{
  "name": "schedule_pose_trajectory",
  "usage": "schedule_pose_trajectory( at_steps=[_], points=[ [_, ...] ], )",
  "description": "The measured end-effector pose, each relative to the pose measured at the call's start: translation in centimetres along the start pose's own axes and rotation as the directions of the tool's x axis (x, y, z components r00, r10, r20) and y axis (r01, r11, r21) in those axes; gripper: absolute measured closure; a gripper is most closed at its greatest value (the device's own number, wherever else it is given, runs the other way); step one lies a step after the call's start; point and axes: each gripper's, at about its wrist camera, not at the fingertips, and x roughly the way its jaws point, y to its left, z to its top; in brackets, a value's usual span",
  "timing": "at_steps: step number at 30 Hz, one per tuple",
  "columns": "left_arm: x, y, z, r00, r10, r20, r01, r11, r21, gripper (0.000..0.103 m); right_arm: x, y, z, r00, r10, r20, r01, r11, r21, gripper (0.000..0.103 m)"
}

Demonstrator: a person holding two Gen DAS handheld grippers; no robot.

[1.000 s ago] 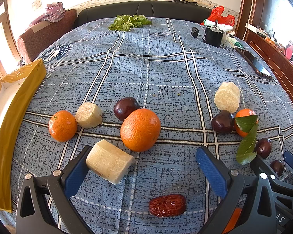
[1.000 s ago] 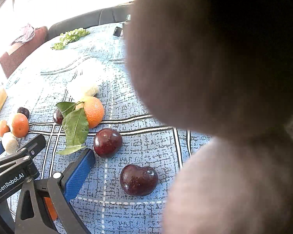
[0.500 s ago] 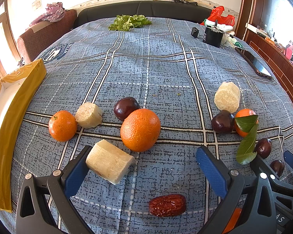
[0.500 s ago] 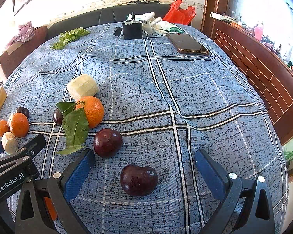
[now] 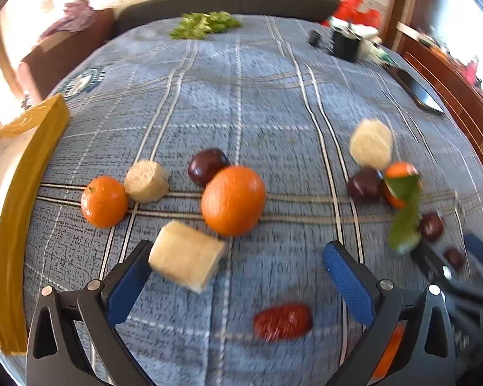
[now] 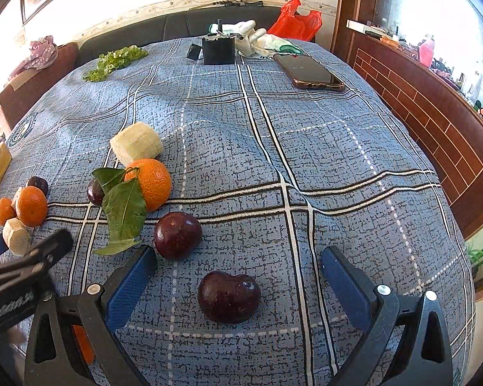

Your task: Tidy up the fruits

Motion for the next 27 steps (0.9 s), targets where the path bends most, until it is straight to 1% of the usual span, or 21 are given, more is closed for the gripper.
schedule_pose_trajectory(
  at_steps=[1,3,4,5,7,9,10,12,13,14,15,16,18,19,20,21,22,24,25,26,27],
  points=[
    [-0.2,0.0,-0.2,1.0,-0.018,-0.022,0.018,1.0,0.023,0.0,0.0,0.0,0.0,1.0,-0.003,0.0,0.003,1.0,-0.002,0.0],
    [-0.9,0.3,-0.9,0.998,-0.047,-0.033,0.048,0.998,0.032,0.001,0.2,0.1,0.0,1.0,-0.003,0.0,0.003,1.0,-0.003,0.0],
    [-1.6,0.9,-1.4,0.996,-0.083,-0.027,0.083,0.997,0.01,0.008,0.2,0.1,0.0,1.0,-0.001,0.0,0.001,1.0,-0.001,0.0],
    [-2.6,1.7,-1.8,0.991,-0.13,-0.011,0.13,0.991,-0.015,0.016,0.1,0.1,0.1,1.0,0.003,-0.002,-0.003,1.0,-0.001,0.0],
    [-5.1,3.5,-2.4,0.978,-0.202,0.042,0.204,0.977,-0.055,0.022,-0.3,-0.3,0.1,0.999,0.026,-0.03,-0.027,0.999,-0.029,0.0],
    [-7.8,5.3,-2.7,0.964,-0.238,0.117,0.248,0.965,-0.081,0.023,-0.3,-0.1,0.0,0.998,0.039,-0.059,-0.041,0.998,-0.044,0.0],
    [-10.2,6.8,-2.8,0.955,-0.239,0.177,0.258,0.962,-0.093,0.024,-0.4,-0.6,-0.2,0.997,0.042,-0.064,-0.045,0.998,-0.05,0.0],
    [-13.6,8.6,-2.7,0.942,-0.217,0.257,0.248,0.964,-0.094,0.023,-0.6,-1.1,-0.1,0.993,0.057,-0.102,-0.064,0.996,-0.069,0.001],
    [-16.0,9.8,-2.5,0.931,-0.189,0.311,0.227,0.97,-0.091,0.023,-0.6,-1.3,0.1,0.99,0.059,-0.125,-0.067,0.996,-0.06,0.006],
    [-18.4,10.9,-2.3,0.915,-0.164,0.367,0.209,0.974,-0.085,0.023,-1.2,-1.6,0.0,0.99,0.053,-0.133,-0.059,0.997,-0.039,0.02],
    [-19.8,11.5,-2.2,0.903,-0.151,0.401,0.199,0.977,-0.08,0.023,-2.4,-2.0,0.0,0.991,0.057,-0.12,-0.06,0.998,-0.025,0.025],
    [-21.8,12.5,-2.0,0.883,-0.132,0.451,0.185,0.98,-0.075,0.023,-3.6,-2.1,0.0,0.993,0.073,-0.09,-0.075,0.997,-0.023,0.025],
    [-24.0,14.0,-1.0,0.858,-0.108,0.502,0.167,0.983,-0.075,0.014,-7.0,-1.7,-0.4,0.992,0.122,0.004,-0.122,0.991,-0.049,0.025],
    [-24.2,14.4,-0.7,0.857,-0.107,0.504,0.168,0.983,-0.077,0.008,-8.0,-1.2,-0.7,0.988,0.151,0.027,-0.148,0.986,-0.073,0.025],
    [-23.9,14.8,-0.4,0.863,-0.118,0.491,0.179,0.981,-0.079,0.008,-8.7,-0.6,-1.1,0.983,0.181,0.034,-0.177,0.98,-0.094,0.024],
    [-23.1,15.0,0.0,0.874,-0.137,0.466,0.194,0.978,-0.078,0.008,-9.1,0.1,-1.7,0.977,0.211,0.028,-0.207,0.972,-0.112,0.024],
    [-22.0,14.9,-0.2,0.885,-0.157,0.439,0.211,0.975,-0.076,0.008,-9.1,0.8,-2.2,0.971,0.237,0.014,-0.233,0.964,-0.126,0.024],
    [-20.0,14.5,-0.9,0.899,-0.189,0.395,0.237,0.968,-0.077,0.008,-8.3,2.4,-3.4,0.962,0.272,-0.01,-0.271,0.951,-0.147,0.025],
    [-18.0,14.1,-1.3,0.908,-0.226,0.352,0.269,0.96,-0.075,0.012,-7.9,2.9,-3.8,0.963,0.27,-0.019,-0.27,0.951,-0.154,0.025],
    [-17.0,13.8,-1.8,0.911,-0.252,0.327,0.29,0.954,-0.072,0.025,-7.5,3.4,-4.2,0.964,0.263,-0.021,-0.263,0.952,-0.159,0.028],
    [-15.1,13.2,-2.1,0.914,-0.295,0.28,0.325,0.943,-0.067,0.032,-7.2,3.8,-4.4,0.963,0.268,-0.023,-0.268,0.95,-0.162,0.031]
  ],
)
